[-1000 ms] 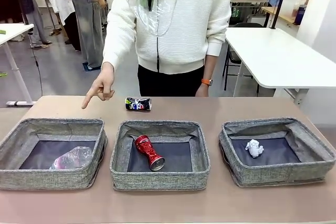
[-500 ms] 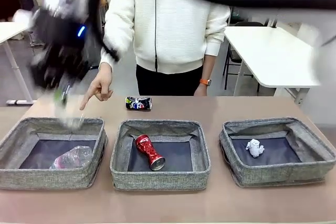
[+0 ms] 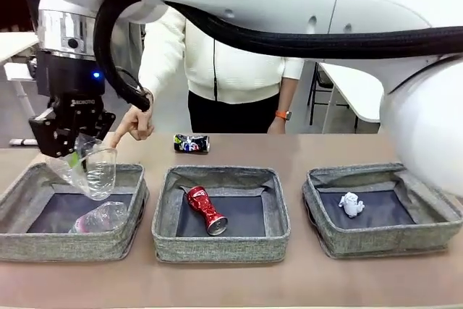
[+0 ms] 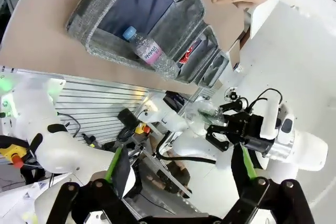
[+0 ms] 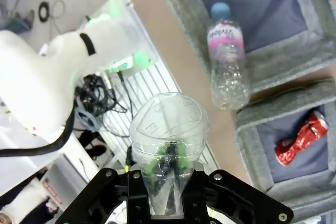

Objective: Sort the waste into the appropriate baskets.
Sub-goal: Place the picked waste into the Fabric basket indicated by the person.

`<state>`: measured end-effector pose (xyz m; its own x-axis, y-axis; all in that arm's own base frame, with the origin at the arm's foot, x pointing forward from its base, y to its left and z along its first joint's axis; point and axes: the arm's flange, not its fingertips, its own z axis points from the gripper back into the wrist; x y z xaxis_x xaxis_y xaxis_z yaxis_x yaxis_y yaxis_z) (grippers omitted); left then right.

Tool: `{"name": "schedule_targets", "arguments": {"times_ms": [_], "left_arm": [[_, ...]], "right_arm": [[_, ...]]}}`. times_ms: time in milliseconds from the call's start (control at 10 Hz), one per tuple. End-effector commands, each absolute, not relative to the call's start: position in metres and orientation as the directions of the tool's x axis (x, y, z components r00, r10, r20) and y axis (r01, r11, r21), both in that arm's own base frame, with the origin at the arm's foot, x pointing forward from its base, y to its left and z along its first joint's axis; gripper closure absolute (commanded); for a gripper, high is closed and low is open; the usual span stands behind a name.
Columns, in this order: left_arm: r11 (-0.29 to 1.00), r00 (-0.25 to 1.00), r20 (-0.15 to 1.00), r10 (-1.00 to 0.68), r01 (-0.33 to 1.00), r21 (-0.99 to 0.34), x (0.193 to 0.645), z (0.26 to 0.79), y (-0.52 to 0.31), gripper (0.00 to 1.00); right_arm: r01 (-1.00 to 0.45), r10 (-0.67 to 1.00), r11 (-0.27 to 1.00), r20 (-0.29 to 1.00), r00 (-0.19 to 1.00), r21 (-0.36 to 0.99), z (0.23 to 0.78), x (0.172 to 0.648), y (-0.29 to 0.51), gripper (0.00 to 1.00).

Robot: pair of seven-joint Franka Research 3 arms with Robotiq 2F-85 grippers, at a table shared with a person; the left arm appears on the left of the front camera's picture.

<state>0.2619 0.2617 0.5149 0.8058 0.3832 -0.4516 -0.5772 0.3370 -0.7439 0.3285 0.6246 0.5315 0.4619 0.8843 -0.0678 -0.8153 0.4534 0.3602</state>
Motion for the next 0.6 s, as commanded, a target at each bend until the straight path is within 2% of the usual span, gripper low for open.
{"name": "schedule_targets", "arguments": {"times_ms": [0,100,500], "left_arm": [[0.334,0.814,-0.438,0.382,-0.563,-0.756,0.259,0.516,0.261,0.00],[0.334,0.814,-0.438,0.382,-0.563,-0.756,0.259,0.516,0.261,0.00],[0.334,0.814,-0.438,0.382,-0.563,-0.756,0.259,0.516,0.261,0.00]], "right_arm": [[-0.821,0.906,0.397,-0.030,0.423,0.410,0.500,0.322,0.624,0.95],[-0.822,0.919,0.349,0.006,0.394,0.451,0.487,0.322,0.628,0.95],[-0.883,0.904,0.317,0.171,0.391,0.348,0.482,0.327,0.632,0.95]]}}
